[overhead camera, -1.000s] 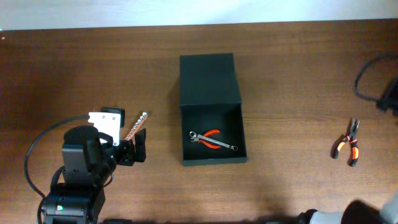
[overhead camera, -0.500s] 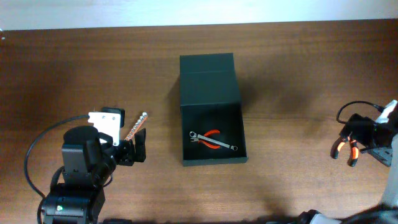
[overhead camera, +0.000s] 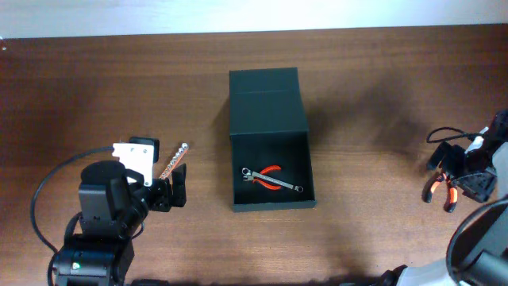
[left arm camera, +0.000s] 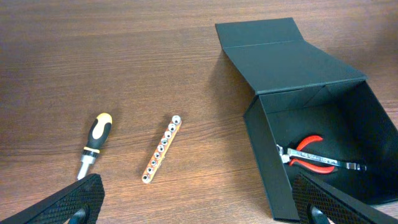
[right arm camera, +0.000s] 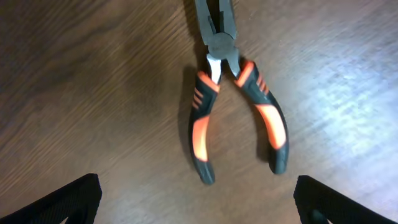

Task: Pack container
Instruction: 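Move the right gripper over the orange-black needle-nose pliers, then lower and close the right gripper on the needle-nose pliers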

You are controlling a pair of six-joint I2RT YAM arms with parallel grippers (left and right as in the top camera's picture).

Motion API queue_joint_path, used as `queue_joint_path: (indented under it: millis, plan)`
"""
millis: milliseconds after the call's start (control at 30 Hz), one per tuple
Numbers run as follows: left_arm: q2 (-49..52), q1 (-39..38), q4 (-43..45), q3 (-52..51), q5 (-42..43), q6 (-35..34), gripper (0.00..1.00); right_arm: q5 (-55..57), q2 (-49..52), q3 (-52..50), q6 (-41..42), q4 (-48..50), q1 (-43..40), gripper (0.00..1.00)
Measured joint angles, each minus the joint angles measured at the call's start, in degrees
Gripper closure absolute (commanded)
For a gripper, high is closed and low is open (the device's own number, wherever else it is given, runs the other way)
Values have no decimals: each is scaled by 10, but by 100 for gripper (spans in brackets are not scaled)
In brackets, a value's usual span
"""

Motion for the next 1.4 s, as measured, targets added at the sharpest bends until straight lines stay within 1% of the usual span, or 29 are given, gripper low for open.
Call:
queue_joint_path:
  millis: [233,467,867,1100,1300,1400]
  plan:
    - [0,0,0,0,0,0,1,0,45,-2,0,32,20,1]
    - [0,0,0,0,0,0,1,-1,49,-2,0,58,50,1]
    - [0,0,0,0,0,0,1,-2,57,-20,0,84,53,1]
    - [0,0,0,0,0,0,1,-2,62,-54,0,118,53,1]
    - [0,0,0,0,0,0,1,-2,62,-57,0,139,53,0]
    - [0,0,0,0,0,0,1,-2,62,-58,0,153,53,2]
